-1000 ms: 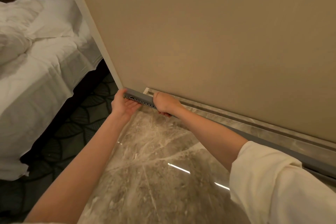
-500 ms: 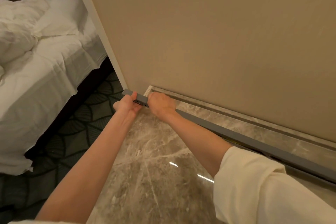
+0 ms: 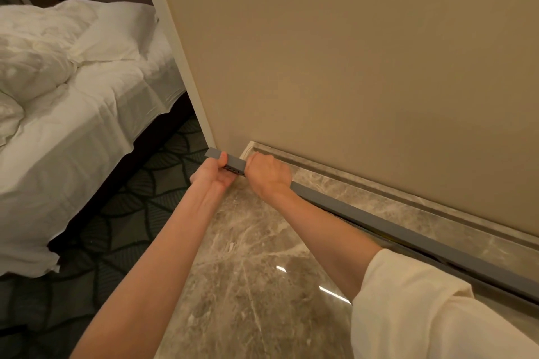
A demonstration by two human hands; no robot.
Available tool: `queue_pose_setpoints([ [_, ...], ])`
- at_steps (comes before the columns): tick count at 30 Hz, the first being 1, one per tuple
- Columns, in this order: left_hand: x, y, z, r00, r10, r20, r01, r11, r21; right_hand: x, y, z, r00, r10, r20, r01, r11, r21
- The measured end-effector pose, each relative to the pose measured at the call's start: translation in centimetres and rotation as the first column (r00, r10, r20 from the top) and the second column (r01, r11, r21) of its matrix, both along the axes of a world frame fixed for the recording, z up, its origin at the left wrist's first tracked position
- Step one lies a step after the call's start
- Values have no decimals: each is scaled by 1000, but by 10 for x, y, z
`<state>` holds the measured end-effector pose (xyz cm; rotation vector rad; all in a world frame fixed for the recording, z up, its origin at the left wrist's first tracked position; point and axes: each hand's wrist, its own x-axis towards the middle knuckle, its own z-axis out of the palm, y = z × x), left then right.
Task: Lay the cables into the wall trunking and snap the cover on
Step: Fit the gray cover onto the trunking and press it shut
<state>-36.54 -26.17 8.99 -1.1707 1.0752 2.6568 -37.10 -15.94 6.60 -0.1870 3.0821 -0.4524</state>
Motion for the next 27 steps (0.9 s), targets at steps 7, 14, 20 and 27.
queue_pose_setpoints([
  [7,6,-3,-6,993,-116,-11,116,993,21,2,10,-2,995,89,35,-90,995,32],
  [14,2,-10,-17,994,-109,18,108,994,22,9,70,-1,877,245,413,-51,903,-426],
  [20,2,-4,-22,998,-55,-19,56,997,43,33,165,-3,670,343,658,110,831,-545],
  [27,18,15,-22,983,-180,-18,179,981,-71,61,195,-4,888,206,411,2,893,-450],
])
